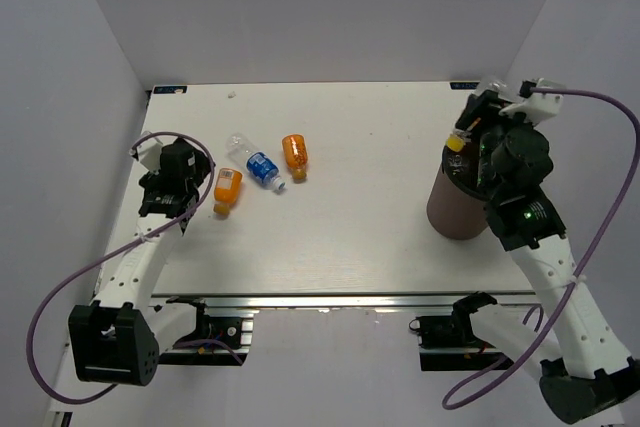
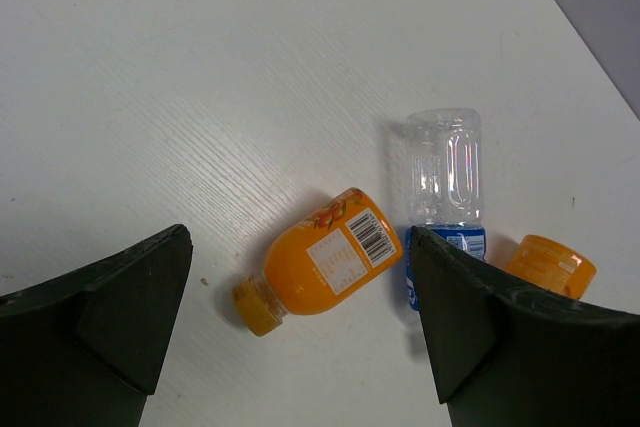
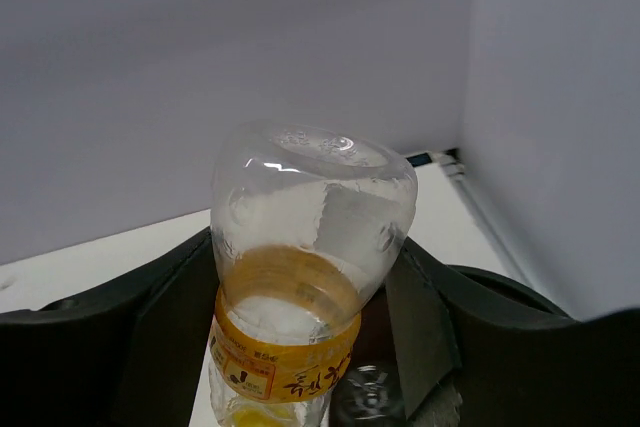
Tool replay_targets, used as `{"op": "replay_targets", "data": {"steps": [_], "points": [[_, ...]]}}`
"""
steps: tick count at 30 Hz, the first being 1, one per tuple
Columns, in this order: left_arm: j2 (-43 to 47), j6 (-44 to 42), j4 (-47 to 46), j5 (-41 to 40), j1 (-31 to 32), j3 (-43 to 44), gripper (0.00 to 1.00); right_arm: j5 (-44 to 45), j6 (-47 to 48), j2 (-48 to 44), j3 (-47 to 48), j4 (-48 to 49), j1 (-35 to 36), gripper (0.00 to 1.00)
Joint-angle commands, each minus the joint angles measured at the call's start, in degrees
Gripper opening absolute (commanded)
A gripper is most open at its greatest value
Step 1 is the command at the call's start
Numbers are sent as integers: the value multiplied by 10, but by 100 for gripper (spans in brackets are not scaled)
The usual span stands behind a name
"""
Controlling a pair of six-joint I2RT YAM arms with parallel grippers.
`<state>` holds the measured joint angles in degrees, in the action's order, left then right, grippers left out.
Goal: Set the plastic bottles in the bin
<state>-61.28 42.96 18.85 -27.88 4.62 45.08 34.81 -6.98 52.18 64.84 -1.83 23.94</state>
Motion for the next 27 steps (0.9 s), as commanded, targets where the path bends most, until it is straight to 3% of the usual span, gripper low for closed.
{"op": "replay_targets", "data": {"steps": [1, 4, 7, 8, 16, 23, 27], "points": [[-15, -13, -7, 19, -1, 26, 98, 62, -11, -17, -53, -27, -54, 29], [-31, -17, -12, 34, -1, 31, 98, 33, -33, -16, -81, -41, -103, 41], [-42, -20, -13, 46, -1, 34, 98, 36, -44, -1, -68, -64, -128, 73], [-48, -22, -11, 47, -1, 36, 98, 40, -47, 9, -60, -75, -129, 89], [-62, -26, -13, 54, -1, 40, 98, -43, -41, 0, -37, -74, -129, 89], [-78, -38, -13, 53, -1, 45, 98, -223, -24, 11, -23, -81, -124, 89], [-102, -61, -14, 69, -1, 59, 98, -286, -12, 32, -9, -82, -74, 89]]}}
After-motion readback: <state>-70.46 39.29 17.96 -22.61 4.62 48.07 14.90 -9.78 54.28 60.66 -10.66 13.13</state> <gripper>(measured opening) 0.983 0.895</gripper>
